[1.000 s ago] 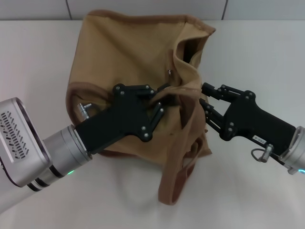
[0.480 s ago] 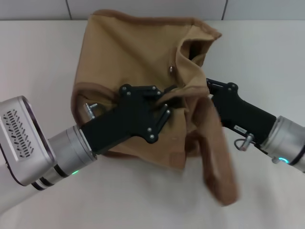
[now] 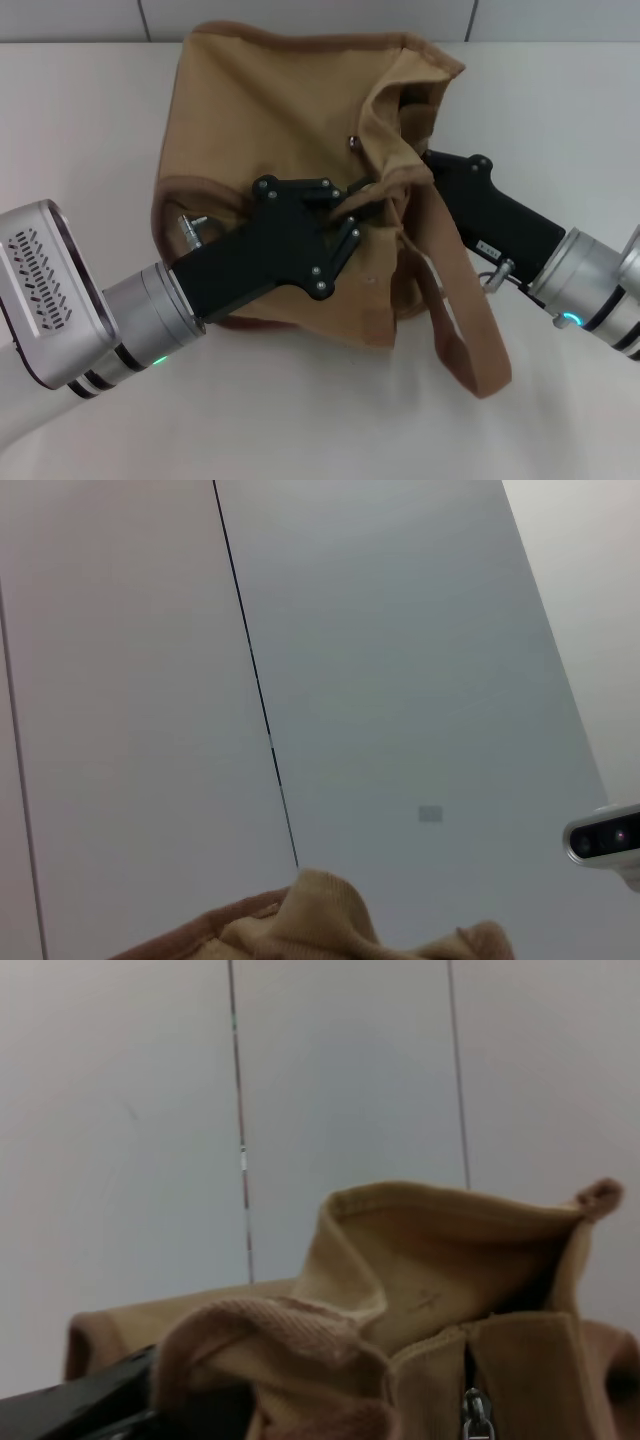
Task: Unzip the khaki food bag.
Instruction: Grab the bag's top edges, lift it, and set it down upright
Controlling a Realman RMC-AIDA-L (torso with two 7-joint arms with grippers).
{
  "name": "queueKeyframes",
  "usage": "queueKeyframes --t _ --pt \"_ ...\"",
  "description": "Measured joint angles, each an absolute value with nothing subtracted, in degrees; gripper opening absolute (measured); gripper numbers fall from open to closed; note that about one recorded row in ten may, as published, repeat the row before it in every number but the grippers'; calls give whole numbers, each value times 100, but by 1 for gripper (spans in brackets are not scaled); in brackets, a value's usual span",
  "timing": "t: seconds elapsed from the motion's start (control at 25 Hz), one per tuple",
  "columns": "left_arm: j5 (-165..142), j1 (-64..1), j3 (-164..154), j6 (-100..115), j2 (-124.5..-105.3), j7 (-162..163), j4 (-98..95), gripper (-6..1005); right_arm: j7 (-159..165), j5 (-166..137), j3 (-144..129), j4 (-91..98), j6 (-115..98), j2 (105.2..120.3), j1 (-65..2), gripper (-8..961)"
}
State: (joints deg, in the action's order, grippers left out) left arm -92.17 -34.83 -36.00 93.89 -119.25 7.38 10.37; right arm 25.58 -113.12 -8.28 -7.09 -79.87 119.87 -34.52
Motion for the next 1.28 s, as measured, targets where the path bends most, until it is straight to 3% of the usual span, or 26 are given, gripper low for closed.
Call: queueKeyframes --t 0.16,0.76,0.96,1.28 --pt "-9216 -3481 -3600 9378 -11927 738 1037 70 2256 -11314 -477 -940 -7760 11989 -3445 111" --pt "-9228 -3516 -3600 9349 -11928 738 1050 70 2043 -11341 -367 -1060 -7705 11988 -3404 108" --pt "-9240 -3520 -3548 9344 -11930 739 1052 70 2042 -11323 -366 -1063 -7726 11987 -3346 34" --pt "-9231 -3533 -3542 9322 -11927 739 1047 70 2039 -11320 -306 -1064 -7727 11988 -3341 7"
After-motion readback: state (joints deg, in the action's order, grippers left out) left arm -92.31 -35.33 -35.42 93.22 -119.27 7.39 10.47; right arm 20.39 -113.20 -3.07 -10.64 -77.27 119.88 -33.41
